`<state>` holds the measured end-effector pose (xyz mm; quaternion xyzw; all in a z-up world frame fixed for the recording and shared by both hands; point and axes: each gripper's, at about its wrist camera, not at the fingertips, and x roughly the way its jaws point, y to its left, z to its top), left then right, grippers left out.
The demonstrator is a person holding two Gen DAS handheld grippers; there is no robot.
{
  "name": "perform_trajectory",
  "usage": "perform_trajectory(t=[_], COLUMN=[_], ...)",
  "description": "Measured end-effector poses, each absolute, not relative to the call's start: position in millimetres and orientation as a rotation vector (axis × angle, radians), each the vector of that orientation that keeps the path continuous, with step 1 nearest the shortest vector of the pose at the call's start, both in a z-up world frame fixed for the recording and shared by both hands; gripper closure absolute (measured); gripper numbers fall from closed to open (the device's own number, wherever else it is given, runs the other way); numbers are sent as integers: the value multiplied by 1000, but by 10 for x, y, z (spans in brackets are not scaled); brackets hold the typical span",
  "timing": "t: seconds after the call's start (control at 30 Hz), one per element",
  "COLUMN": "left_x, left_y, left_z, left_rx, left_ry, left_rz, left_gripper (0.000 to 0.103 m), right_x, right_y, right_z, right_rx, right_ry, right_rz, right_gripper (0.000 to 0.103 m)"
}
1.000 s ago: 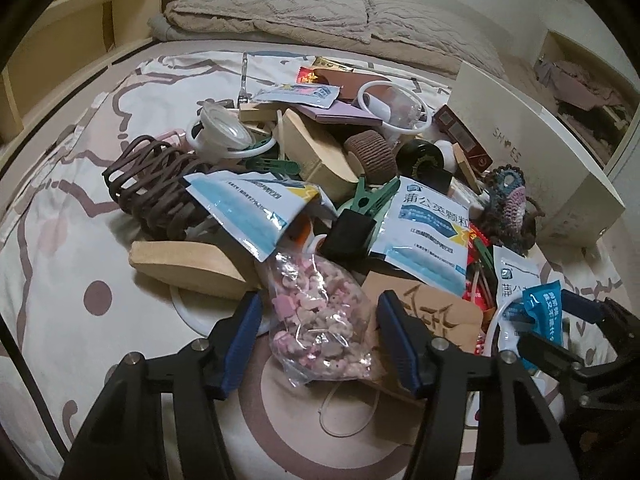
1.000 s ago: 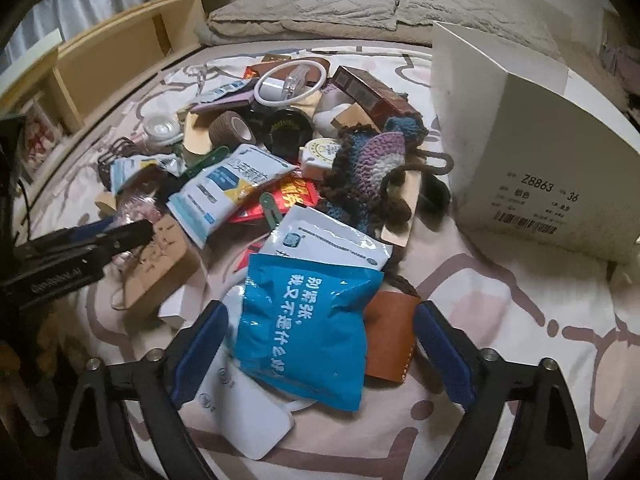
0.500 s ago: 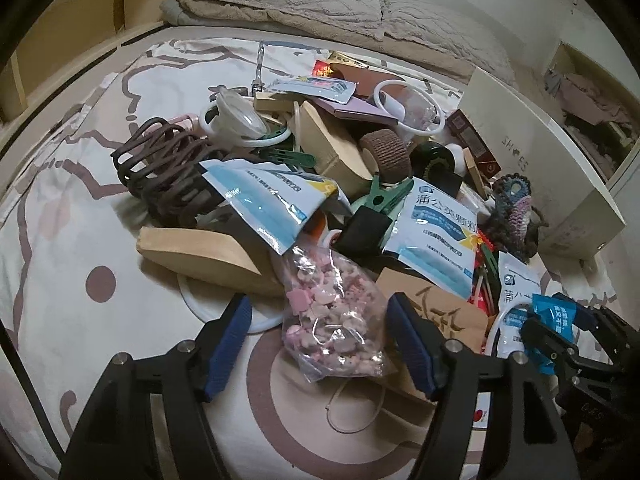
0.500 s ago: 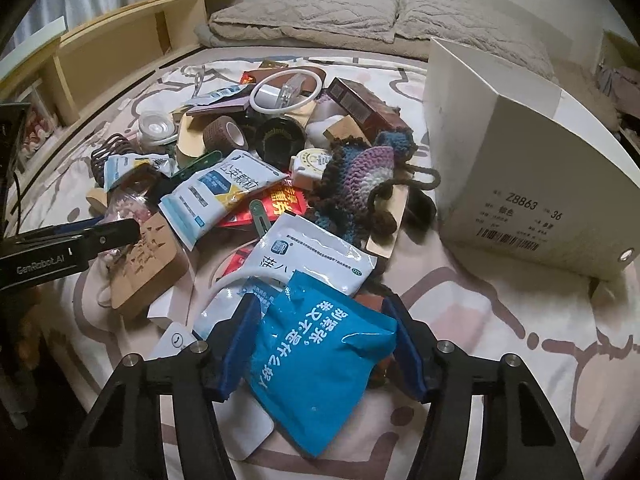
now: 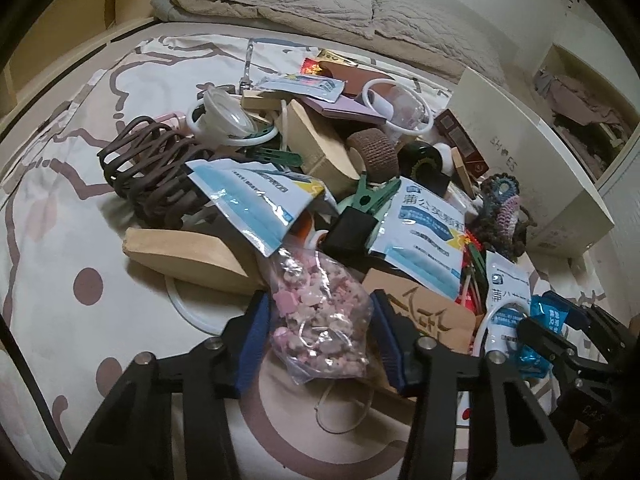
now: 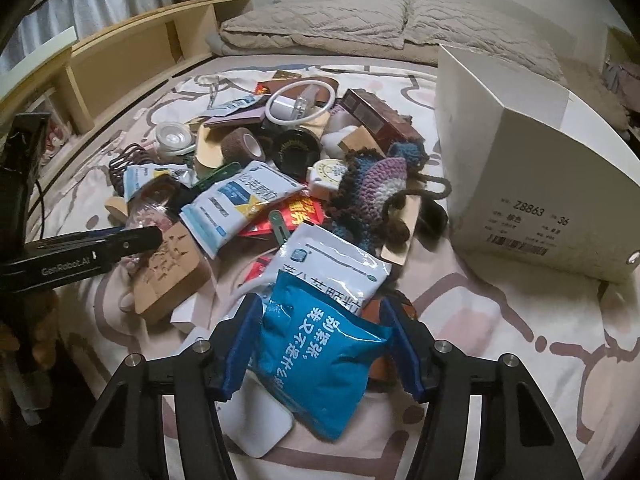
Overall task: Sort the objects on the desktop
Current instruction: 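Close the left tool on the bag of pink beads while the right tool closes on the blue packet, then lift the bag of pink beads with the left tool while the right tool lifts the blue packet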
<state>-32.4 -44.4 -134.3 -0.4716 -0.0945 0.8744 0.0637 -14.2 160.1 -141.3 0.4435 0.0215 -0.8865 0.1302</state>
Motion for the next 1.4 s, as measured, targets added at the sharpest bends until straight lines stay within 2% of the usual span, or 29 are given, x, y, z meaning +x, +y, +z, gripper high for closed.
perform_trajectory(t=[0.2,0.8,1.4], left_x=[-316,-267,-191], left_y=[-443,-462,-418], left_z=[-1337,-1274,-1160], left_rx=[-1419,-1378,-1314], left_ry=[-287,-289,-291], left_rz=[2644,2659,2664], left_gripper=[65,79,82], right_x=[-145,-136,-134], right_y=[1567,1520,1560], right_z=[-1449,-1446,-1379], right_rx=[1299,1286,1244], right_ry=[66,88,34], right_rz=[-2552,-2557,-2565], right_gripper=[41,43,44])
